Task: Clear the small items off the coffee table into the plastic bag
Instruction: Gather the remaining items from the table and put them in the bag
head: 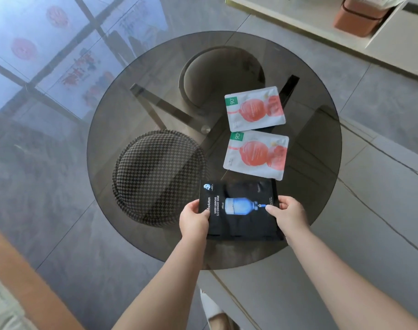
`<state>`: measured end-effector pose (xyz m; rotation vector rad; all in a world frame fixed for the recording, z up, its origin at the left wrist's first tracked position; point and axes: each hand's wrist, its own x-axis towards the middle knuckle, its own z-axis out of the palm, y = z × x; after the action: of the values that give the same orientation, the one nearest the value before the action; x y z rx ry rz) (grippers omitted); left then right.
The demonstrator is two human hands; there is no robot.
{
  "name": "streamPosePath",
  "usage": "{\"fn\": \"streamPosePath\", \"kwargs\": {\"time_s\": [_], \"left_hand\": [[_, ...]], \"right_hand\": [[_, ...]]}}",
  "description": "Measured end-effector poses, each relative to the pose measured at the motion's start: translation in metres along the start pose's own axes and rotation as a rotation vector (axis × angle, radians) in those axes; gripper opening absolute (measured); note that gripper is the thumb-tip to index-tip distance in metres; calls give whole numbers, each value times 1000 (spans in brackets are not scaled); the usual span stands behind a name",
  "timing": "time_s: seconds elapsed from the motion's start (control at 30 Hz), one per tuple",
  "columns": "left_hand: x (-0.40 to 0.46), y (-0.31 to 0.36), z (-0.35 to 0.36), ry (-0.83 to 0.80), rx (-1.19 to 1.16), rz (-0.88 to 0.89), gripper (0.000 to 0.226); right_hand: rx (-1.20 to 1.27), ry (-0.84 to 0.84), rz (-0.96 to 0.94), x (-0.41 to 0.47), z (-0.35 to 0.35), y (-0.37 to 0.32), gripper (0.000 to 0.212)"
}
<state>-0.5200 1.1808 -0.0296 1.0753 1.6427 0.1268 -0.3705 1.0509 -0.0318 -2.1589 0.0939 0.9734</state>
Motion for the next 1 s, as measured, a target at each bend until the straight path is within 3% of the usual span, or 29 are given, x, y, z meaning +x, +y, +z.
{"fn": "streamPosePath", "kwargs": {"time_s": [0.2,0.47,0.7,1.0], "left_hand": [[29,56,30,-63,-25,94,29],[71,100,65,-133,67,192,38],[95,106,85,-144,200,195,35],[100,101,79,-173,148,132,39]], "right_hand": [[119,90,-43,40,-15,-35,24],[140,182,-43,92,-8,-53,34],[140,238,-2,115,0,-56,31],[172,177,50,112,9,-63,39]]}}
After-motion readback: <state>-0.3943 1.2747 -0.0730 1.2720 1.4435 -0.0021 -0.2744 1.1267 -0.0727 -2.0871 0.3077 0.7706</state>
